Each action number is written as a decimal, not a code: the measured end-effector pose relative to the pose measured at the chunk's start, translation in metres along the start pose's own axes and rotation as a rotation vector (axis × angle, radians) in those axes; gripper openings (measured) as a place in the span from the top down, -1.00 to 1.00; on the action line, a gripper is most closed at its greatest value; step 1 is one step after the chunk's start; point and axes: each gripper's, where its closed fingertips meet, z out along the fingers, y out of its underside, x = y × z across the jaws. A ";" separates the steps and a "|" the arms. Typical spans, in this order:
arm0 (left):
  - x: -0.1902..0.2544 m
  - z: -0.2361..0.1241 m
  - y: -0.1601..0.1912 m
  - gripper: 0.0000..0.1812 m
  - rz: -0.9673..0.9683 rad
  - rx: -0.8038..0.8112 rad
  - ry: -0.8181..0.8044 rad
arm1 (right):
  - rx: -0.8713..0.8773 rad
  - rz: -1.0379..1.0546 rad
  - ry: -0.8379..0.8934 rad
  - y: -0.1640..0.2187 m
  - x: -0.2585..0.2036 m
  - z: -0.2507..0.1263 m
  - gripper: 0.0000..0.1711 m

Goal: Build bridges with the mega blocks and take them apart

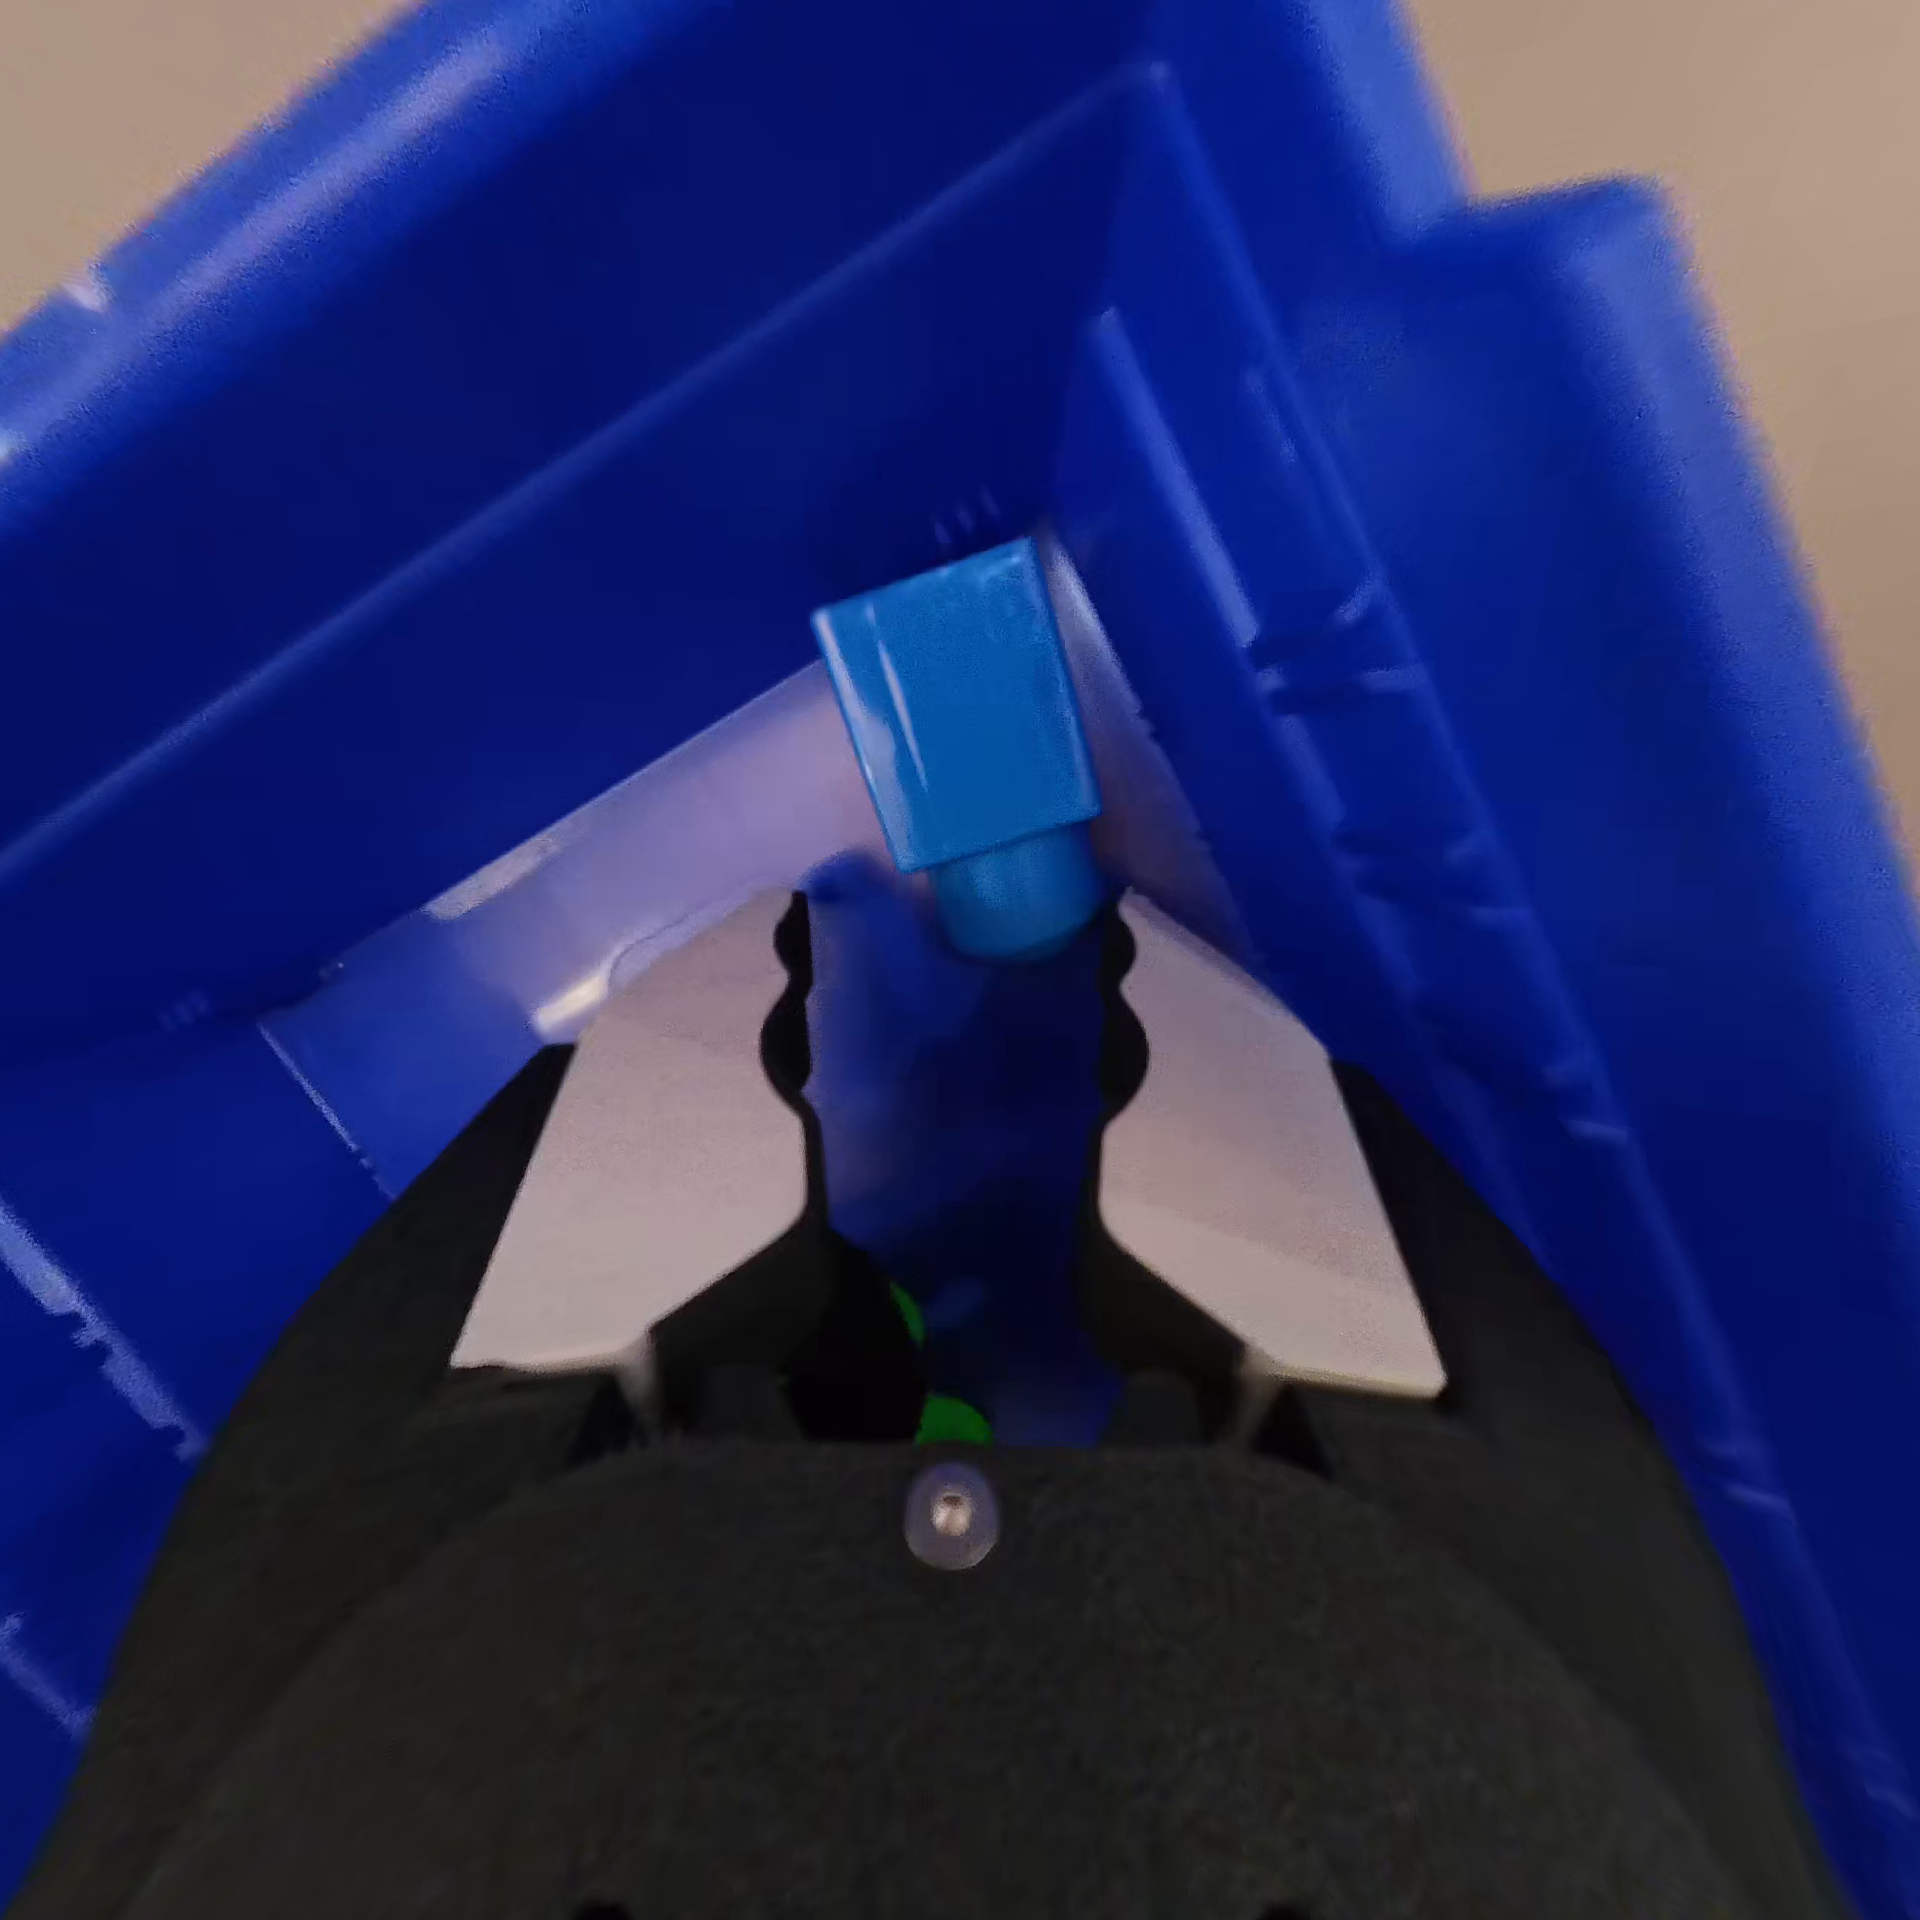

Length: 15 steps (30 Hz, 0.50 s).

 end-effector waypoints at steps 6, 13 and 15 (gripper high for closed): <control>-0.019 -0.011 0.003 0.49 0.051 0.021 -0.058 | -0.014 -0.011 0.009 -0.009 0.000 0.005 0.28; -0.013 -0.019 -0.004 0.41 0.258 0.181 0.020 | -0.027 -0.044 -0.005 -0.012 -0.007 0.016 0.27; -0.013 -0.018 -0.005 0.41 0.286 0.196 0.006 | -0.025 -0.042 -0.005 -0.012 -0.006 0.017 0.27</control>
